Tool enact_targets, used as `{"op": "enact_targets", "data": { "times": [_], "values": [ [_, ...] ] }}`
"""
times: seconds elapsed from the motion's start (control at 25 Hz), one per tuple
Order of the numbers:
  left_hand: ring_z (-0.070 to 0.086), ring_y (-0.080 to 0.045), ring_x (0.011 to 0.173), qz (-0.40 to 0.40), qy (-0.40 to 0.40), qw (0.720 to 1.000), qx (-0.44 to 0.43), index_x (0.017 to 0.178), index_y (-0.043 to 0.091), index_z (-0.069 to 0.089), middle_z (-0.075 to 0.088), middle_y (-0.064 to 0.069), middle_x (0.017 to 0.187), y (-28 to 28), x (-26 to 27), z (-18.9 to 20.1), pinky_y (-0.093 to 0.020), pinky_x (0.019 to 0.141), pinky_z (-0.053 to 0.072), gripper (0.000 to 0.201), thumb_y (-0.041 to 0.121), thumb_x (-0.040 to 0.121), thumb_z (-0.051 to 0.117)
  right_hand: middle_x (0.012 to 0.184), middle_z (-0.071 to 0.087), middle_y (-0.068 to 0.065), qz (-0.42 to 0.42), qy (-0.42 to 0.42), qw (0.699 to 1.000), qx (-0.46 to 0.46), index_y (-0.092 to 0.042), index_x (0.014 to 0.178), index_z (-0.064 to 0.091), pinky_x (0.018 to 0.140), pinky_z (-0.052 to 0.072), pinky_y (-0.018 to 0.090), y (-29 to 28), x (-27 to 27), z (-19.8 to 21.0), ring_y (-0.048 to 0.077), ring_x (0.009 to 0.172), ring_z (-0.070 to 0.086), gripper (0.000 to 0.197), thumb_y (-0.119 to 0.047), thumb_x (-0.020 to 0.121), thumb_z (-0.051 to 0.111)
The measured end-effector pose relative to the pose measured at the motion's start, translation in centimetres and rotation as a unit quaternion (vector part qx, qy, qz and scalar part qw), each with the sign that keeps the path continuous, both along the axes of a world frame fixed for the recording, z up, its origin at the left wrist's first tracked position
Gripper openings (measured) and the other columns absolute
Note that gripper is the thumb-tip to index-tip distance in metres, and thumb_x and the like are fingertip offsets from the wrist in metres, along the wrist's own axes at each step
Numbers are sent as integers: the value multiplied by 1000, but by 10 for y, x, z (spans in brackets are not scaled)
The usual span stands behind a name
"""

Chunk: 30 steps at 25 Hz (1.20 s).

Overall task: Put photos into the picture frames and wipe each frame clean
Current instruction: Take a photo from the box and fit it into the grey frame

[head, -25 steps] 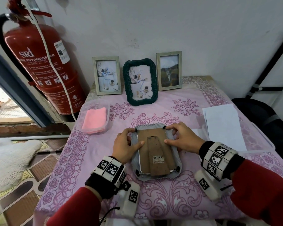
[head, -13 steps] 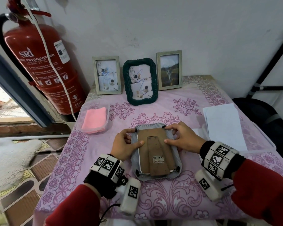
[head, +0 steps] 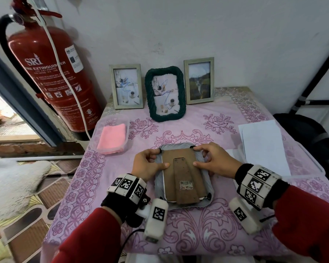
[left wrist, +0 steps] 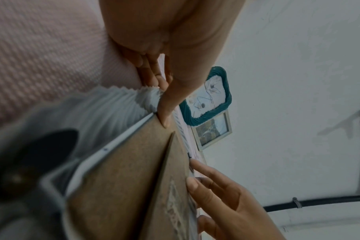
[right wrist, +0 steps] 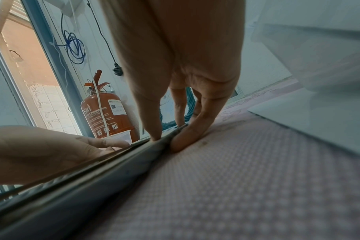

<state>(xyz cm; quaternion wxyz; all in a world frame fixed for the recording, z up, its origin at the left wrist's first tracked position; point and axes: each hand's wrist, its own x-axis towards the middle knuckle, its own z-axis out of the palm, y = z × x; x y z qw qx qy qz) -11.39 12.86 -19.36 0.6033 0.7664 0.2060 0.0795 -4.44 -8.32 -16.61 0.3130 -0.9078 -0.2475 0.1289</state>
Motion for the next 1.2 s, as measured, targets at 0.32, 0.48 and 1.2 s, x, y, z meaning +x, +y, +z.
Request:
{"op": "enact_targets", "data": {
  "times": [0.32,0.48,1.2],
  "values": [
    [59,-31,106,-65,25,996,59,93,26,72,64,-11,109,-6,2,-3,-35,97,48,32,1,73,72,100,46,7,4,7,1000,-4,-13,127,55,87,45,31,1,-1,1,24,92,55,52,-25,80,73],
    [53,-23,80,-15,7,998,64,95,20,59,48,1,85,-4,4,-7,-21,80,49,38,0,68,76,100,46,7,7,8,1000,-3,-14,128,54,86,43,27,1,-1,2,24,94,54,52,-24,80,72],
    [39,-10,61,-139,28,981,131,119,13,53,36,1,68,12,4,6,-19,59,37,49,11,75,76,78,38,-23,35,26,999,3,-16,128,49,59,34,-2,5,16,-3,-7,70,40,55,-16,79,73]
  ]
}}
